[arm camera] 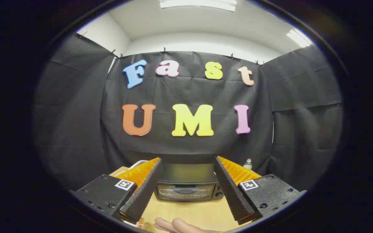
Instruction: Open the toaster oven, put the food inside, and close the toaster oven door.
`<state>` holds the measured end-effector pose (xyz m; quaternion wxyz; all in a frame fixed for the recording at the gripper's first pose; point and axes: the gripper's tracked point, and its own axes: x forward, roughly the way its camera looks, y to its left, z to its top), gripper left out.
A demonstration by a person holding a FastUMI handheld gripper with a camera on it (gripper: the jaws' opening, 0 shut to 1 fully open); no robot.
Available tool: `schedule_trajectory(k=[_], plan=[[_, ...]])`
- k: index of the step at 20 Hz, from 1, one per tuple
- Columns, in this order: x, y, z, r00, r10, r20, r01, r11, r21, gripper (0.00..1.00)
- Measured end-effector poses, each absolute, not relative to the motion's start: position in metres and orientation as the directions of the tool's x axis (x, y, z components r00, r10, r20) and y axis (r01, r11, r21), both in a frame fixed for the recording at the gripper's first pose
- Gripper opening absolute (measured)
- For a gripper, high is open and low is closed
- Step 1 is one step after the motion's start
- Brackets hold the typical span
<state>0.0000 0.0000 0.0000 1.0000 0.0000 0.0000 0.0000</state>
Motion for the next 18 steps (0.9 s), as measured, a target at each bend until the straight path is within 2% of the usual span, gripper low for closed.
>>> schedule_trajectory(k=[13,18], plan=[[-0.0066,-0.0007,0.0021,0.998,-0.006,0.057,0.008,0.999,-0.040,1.00],[-0.0050,0.0046,0.0006,0.998,0.026,0.050,-0.024,0.999,-0.040,1.00]])
